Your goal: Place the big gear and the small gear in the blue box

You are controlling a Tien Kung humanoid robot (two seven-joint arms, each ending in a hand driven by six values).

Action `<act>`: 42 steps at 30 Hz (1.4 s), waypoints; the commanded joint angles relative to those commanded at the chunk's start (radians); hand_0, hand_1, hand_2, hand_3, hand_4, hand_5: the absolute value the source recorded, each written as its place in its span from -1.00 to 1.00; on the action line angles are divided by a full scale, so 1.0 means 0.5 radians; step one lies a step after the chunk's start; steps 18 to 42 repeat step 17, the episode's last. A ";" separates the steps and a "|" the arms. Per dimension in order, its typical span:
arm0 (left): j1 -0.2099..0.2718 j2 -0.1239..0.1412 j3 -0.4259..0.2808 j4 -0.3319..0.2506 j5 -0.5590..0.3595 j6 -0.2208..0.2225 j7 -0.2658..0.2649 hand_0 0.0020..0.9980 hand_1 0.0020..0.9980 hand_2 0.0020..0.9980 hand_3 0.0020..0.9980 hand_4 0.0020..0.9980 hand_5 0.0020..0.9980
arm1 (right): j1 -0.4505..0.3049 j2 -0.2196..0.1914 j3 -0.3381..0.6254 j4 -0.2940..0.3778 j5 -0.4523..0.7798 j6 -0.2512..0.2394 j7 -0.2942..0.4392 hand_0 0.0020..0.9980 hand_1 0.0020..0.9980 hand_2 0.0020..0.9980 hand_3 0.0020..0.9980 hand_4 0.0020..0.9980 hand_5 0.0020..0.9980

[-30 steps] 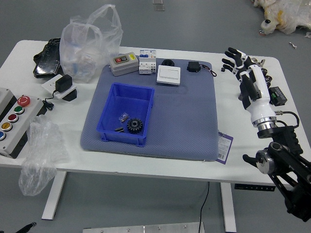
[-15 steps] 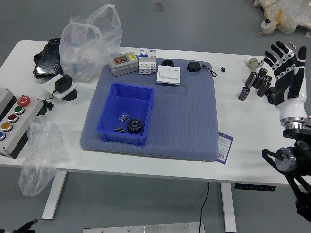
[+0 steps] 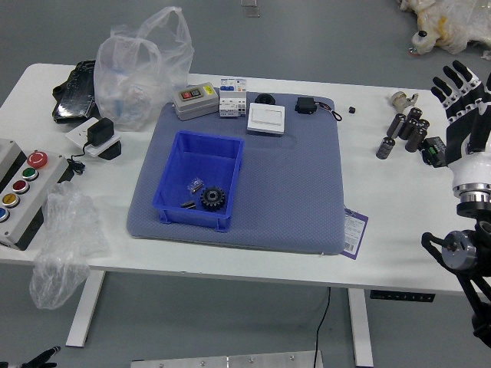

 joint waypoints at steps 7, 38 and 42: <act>0.002 0.005 -0.009 -0.001 0.006 0.004 0.003 0.32 0.28 0.26 0.45 0.50 0.36 | -0.008 -0.001 0.015 0.001 -0.003 -0.003 -0.006 0.69 0.54 0.58 0.49 1.00 1.00; 0.005 0.004 -0.022 -0.002 0.021 0.005 0.012 0.31 0.28 0.26 0.45 0.51 0.36 | -0.014 0.002 0.028 0.005 -0.007 -0.002 -0.009 0.69 0.54 0.58 0.48 1.00 1.00; 0.005 0.004 -0.022 -0.002 0.021 0.005 0.012 0.31 0.28 0.26 0.45 0.51 0.36 | -0.014 0.002 0.028 0.005 -0.007 -0.002 -0.009 0.69 0.54 0.58 0.48 1.00 1.00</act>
